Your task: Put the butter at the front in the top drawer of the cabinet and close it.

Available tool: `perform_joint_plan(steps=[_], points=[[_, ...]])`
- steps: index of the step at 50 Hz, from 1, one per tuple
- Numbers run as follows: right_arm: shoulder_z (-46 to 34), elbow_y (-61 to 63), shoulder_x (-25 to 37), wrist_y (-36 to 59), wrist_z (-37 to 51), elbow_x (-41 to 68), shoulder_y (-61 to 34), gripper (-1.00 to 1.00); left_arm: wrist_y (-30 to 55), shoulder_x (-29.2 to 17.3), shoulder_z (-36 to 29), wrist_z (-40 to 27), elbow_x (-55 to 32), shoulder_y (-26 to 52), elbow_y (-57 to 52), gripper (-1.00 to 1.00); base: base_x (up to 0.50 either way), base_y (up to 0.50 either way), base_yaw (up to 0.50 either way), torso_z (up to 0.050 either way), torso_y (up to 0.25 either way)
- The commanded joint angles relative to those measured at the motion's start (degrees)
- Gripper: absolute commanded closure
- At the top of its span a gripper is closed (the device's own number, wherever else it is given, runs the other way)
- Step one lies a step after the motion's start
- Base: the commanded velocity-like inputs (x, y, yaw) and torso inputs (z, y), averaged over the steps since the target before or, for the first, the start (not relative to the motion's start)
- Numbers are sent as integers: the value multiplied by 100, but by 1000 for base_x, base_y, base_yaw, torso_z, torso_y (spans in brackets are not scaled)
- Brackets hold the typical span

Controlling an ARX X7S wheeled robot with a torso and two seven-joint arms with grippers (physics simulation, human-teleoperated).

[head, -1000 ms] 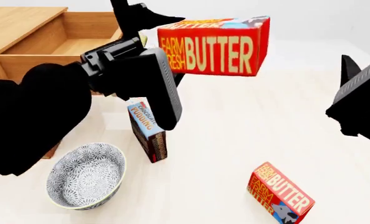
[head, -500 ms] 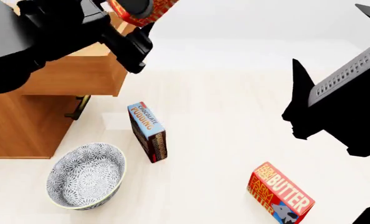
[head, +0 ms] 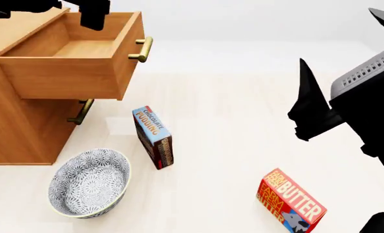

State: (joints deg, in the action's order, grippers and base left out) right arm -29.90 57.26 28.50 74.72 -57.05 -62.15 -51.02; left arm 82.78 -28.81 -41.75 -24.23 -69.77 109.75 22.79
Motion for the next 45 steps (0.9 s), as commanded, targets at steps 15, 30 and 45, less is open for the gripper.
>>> perform_joint_plan(steps=[15, 30, 45], points=[[1663, -106, -1128, 20, 609, 1125, 621, -100, -505, 308, -118, -93, 352, 405, 1668, 100, 0, 0, 0, 0, 1], [1940, -19, -1244, -195, 632, 1225, 955, -100, -1599, 1552, -824, 1951, 1739, 1194, 5216, 100, 0, 0, 0, 1, 1], [2248, -21, -1360, -418, 642, 1375, 1164, -100, -1523, 1868, 2882, 2136, 5407, 704, 5218, 100, 0, 0, 0, 1, 1]])
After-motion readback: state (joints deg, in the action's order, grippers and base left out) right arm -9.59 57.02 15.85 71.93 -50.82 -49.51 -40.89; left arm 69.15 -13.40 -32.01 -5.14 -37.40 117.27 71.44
